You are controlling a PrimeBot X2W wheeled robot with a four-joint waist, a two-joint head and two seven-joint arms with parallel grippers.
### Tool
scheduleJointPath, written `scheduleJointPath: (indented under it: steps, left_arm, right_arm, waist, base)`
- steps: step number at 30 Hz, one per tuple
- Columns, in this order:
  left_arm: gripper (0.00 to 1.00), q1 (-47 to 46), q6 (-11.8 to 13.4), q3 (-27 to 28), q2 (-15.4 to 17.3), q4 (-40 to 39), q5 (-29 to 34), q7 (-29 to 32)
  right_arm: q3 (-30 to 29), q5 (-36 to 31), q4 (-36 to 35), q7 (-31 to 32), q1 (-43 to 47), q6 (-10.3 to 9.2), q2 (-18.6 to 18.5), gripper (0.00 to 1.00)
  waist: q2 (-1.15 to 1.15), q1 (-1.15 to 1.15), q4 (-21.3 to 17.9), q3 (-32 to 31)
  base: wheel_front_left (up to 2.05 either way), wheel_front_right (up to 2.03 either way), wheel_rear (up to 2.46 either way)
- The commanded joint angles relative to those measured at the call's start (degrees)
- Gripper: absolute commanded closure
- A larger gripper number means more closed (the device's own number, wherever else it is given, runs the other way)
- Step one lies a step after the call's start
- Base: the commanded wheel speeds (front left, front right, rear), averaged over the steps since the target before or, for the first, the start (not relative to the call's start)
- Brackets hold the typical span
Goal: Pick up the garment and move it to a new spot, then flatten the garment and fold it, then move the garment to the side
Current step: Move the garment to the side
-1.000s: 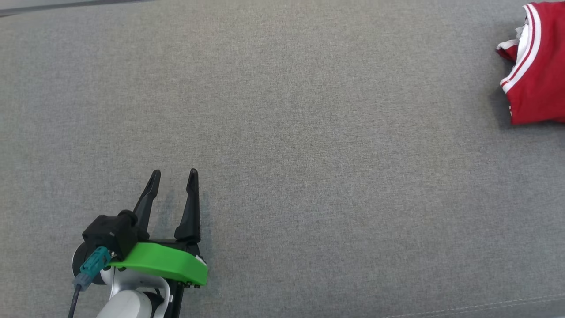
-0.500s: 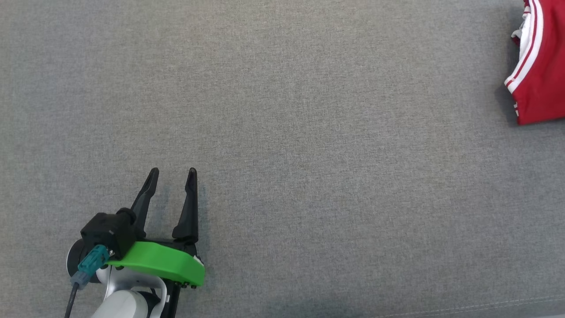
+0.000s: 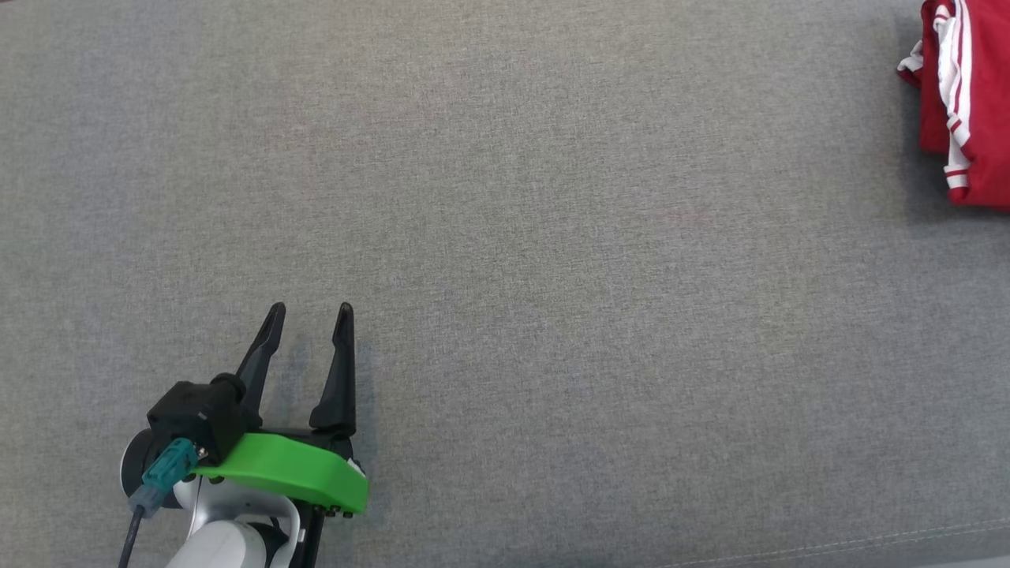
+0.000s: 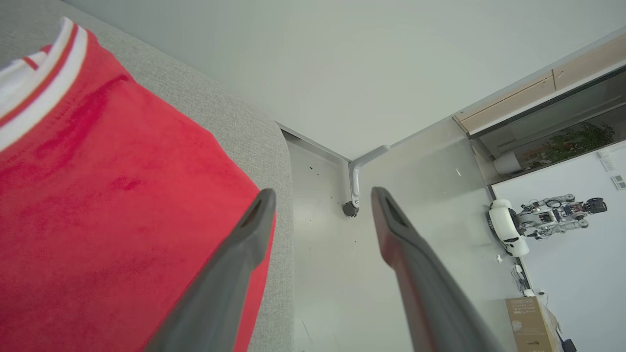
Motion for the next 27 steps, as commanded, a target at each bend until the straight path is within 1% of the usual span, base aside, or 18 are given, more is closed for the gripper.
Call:
scheduleJointPath:
  steps: [1,7,14,20,25,27]
  left_arm:
    - [0.00,-0.18,0.11,0.15,0.37,0.00,0.02,-0.27]
    - [0.00,-0.41,-0.33,0.74,0.13,0.60,-0.80,-1.17]
    - [0.00,-0.02,-1.41,2.69,-0.94,2.63,-2.26,-4.63]
    - [0.00,2.31,-0.08,5.15,-1.49,4.81,-1.97,-7.05]
    - [0.00,4.91,1.66,7.48,-1.87,6.29,-0.81,-8.03]
    - [0.00,6.33,1.73,8.27,-2.34,6.73,-0.92,-8.17]
  right_arm:
    - [-0.62,-0.84,-0.12,-0.84,0.04,-0.09,0.87,0.00]
    - [-1.47,-1.71,-1.61,-4.05,1.01,-0.09,5.04,0.00]
    - [0.02,2.59,-3.88,-7.89,3.35,-0.09,11.36,0.00]
    - [1.58,7.98,-7.59,-9.56,8.27,-0.09,16.12,0.00]
    - [1.17,11.25,-11.10,-10.10,13.49,-0.09,18.83,0.00]
    - [0.55,12.29,-12.57,-10.20,15.79,-0.09,20.03,0.00]
  waist:
    - [0.00,0.00,-0.46,-0.49]
    - [0.00,0.00,-1.72,-3.18]
    - [0.00,0.00,-3.36,-8.83]
    - [0.00,0.00,-4.37,-14.08]
    - [0.00,0.00,-4.27,-18.17]
    - [0.00,0.00,-4.10,-19.58]
  base:
    - [0.00,0.00,0.00]
    - [0.00,0.00,0.00]
    - [0.00,0.00,0.00]
    - [0.00,0.00,0.00]
    - [0.00,0.00,0.00]
    - [0.00,0.00,0.00]
